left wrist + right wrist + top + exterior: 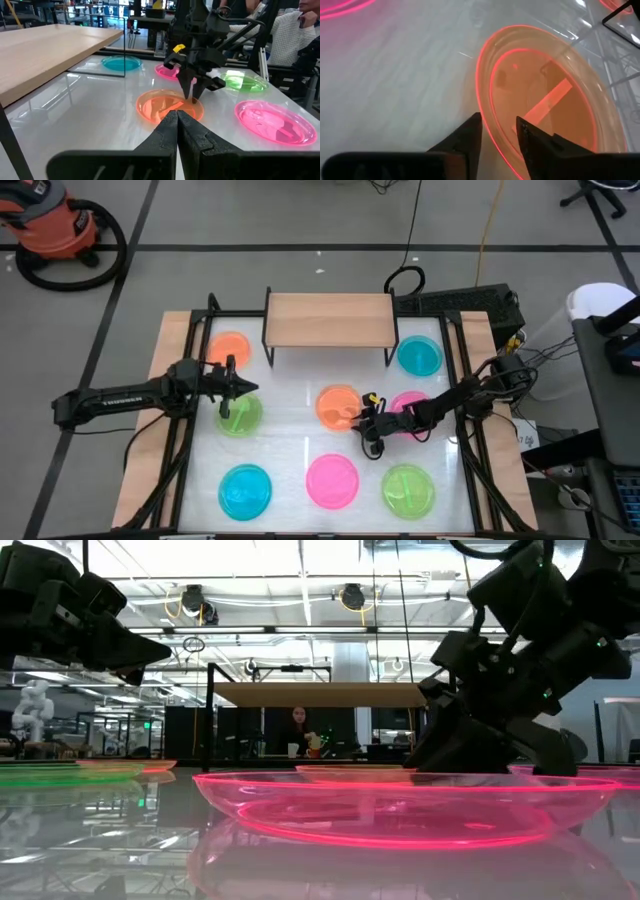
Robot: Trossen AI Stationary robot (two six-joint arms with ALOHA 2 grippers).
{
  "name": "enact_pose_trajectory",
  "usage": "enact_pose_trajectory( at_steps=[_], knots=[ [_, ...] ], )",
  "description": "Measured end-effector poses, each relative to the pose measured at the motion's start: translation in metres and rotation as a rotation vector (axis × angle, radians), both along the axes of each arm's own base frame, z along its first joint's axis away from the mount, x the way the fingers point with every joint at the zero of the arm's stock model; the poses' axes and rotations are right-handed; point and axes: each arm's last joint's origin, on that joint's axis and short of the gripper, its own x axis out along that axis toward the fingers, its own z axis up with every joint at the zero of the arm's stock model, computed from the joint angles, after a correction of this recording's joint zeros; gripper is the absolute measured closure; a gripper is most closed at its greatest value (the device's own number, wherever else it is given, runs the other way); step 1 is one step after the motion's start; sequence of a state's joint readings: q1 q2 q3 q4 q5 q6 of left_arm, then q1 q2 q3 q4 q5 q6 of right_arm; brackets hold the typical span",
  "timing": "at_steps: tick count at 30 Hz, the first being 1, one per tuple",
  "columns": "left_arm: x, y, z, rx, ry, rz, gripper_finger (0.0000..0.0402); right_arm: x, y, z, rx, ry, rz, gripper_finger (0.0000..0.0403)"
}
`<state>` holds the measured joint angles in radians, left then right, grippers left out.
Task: Place and stack plates onto a shelf
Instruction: Put the bottom orange plate on the shelf
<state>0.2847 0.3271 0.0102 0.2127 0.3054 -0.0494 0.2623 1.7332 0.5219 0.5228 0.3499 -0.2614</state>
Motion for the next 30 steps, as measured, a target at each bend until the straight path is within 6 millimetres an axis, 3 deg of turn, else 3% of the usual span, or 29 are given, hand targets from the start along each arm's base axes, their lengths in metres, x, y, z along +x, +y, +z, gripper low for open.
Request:
enact_pose_trajectory(
  at_steps=[8,16,22,25,30],
  knots=[
    [0.0,0.0,0.0,0.0,0.0,0.0,0.0394,-0.001,0.0,0.011,0.006,-0.03,0.02,0.0394],
    [0.0,0.0,0.0,0.0,-0.001,0.0,0.0394,-0.001,0.005,0.037,0.002,-0.148,0.06,0.0402],
    [0.0,0.0,0.0,0.0,0.0,0.0,0.0394,-0.004,0.005,0.086,-0.063,-0.397,0.085,0.0402],
    [0.0,0.0,0.0,0.0,-0.001,0.0,0.0394,-0.007,-0.009,0.112,-0.137,-0.504,0.008,0.0402],
    [0.0,0.0,0.0,0.0,-0.001,0.0,0.0394,-0.005,-0.051,0.148,-0.201,-0.533,-0.148,0.0403]
  ],
)
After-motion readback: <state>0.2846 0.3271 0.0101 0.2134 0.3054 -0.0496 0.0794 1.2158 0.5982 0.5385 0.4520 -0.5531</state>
